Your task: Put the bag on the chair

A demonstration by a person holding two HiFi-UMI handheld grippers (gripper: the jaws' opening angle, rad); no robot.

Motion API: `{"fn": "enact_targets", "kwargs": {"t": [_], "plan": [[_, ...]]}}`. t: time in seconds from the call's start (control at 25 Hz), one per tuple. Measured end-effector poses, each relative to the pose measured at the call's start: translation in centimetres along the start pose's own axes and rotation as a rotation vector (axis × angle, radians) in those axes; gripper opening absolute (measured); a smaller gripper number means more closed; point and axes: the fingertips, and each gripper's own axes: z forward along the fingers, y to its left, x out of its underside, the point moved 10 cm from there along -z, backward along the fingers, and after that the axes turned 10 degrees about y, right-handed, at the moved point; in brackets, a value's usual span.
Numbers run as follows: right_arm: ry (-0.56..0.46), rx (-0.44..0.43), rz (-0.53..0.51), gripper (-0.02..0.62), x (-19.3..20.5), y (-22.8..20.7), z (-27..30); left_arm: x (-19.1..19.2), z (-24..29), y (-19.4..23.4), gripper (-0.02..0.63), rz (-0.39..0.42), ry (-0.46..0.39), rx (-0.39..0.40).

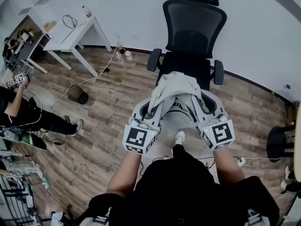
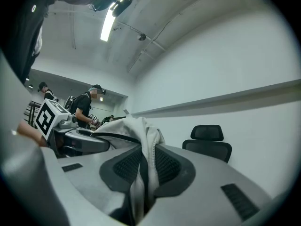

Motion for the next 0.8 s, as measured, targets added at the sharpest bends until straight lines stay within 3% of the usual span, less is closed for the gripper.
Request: {"fn": "enact_targets", "kwargs": {"t": [0.8], "plan": [[-0.008,-0.055,0.063,0.084,0.6,-13.5,11.1,-4.0,16.1,5.7,0.066,-0.014,0.072,0.003]]}}
